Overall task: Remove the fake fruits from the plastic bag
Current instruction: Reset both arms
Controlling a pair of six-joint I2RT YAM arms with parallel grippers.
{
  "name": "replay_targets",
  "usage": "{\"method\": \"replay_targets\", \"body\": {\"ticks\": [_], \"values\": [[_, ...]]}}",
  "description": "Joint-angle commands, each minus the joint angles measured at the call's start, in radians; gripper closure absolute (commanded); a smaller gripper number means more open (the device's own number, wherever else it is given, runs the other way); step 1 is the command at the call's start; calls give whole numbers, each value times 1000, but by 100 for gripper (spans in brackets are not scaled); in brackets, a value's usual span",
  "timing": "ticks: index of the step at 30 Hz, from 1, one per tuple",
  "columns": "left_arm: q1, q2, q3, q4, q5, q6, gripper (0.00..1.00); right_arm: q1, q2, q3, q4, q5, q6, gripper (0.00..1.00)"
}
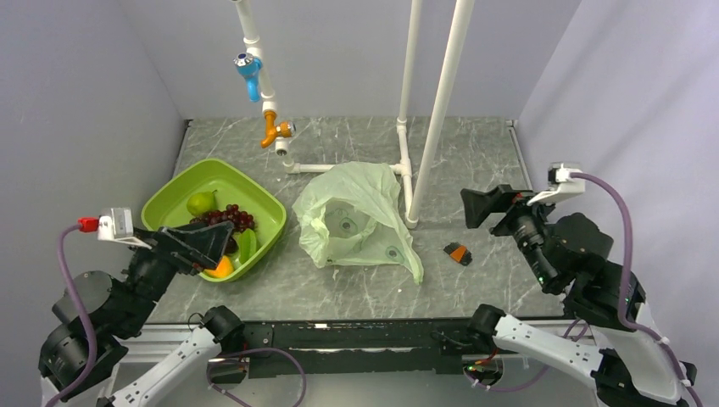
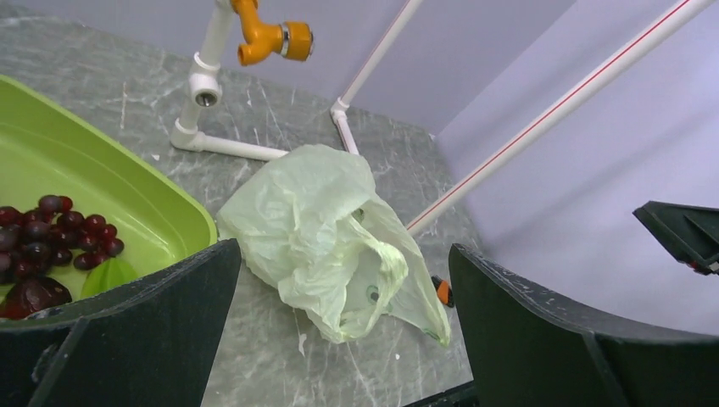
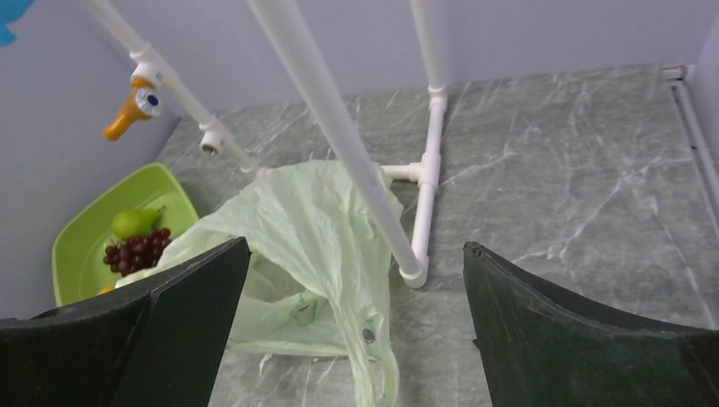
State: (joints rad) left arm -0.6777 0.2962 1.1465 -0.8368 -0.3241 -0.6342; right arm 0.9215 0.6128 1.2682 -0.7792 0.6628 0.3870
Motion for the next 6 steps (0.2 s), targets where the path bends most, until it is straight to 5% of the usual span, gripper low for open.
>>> {"method": "replay_targets", "body": {"ticks": [1,6], "values": [[-3,70,64,1,-39,50,1,0,-21,49,-51,101,5,0],[-2,128,96,-46,-46,38,1,-1,-35,-4,-55,138,36,0]]}}
